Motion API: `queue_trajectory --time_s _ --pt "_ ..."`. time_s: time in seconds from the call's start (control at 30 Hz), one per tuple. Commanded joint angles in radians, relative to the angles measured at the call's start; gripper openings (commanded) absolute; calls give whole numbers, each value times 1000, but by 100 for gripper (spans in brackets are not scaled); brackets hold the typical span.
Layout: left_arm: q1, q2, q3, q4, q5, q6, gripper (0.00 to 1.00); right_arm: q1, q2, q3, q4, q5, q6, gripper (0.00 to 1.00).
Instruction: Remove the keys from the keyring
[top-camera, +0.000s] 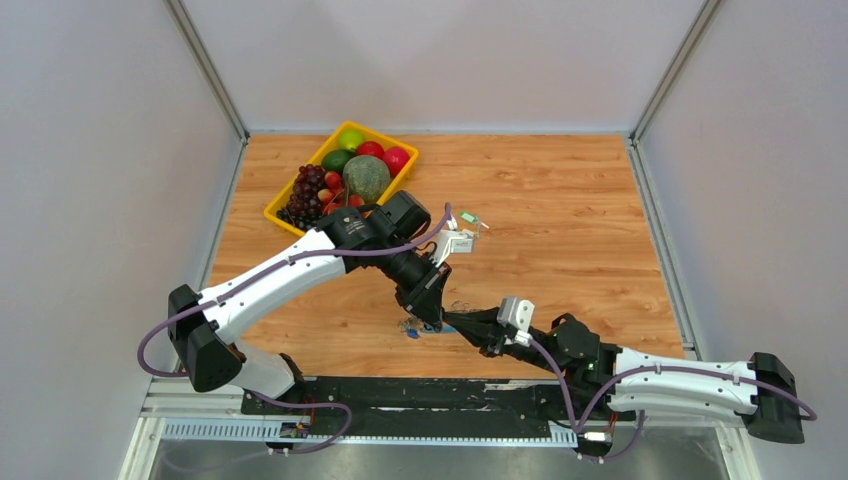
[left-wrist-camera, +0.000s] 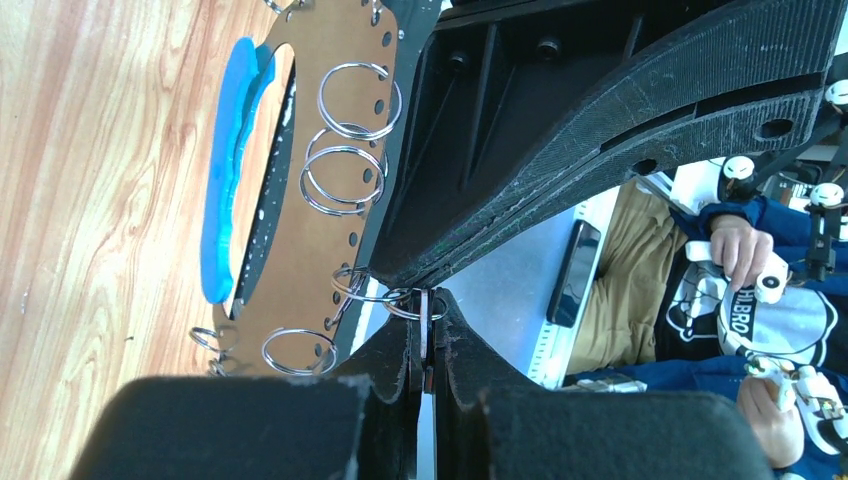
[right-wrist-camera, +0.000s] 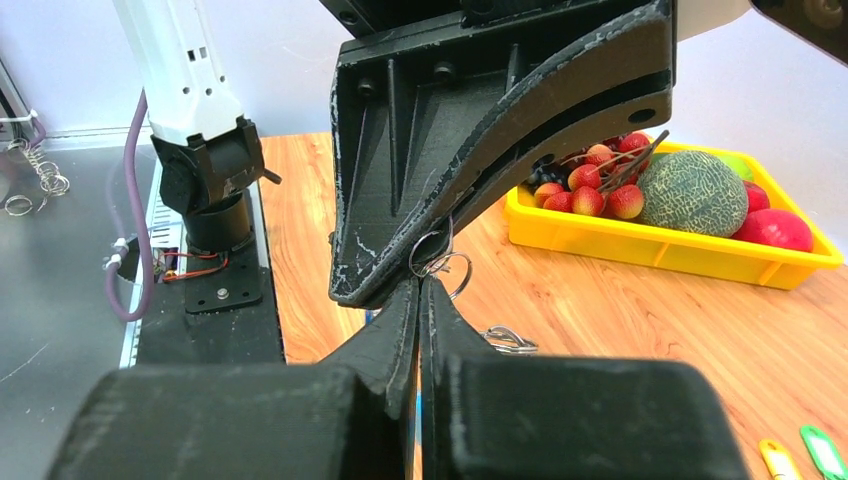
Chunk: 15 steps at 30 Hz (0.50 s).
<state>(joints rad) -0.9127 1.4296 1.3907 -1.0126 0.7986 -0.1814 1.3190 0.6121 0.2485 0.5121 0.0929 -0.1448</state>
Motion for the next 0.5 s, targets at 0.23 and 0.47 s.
queue_trajectory --time_s 0.23,0.47 --pt "14 -21 32 43 61 -32 0 -3 -105 7 -50 -189 -82 0" --pt "32 -3 20 49 90 -29 0 -3 -120 59 -120 -323 -168 0"
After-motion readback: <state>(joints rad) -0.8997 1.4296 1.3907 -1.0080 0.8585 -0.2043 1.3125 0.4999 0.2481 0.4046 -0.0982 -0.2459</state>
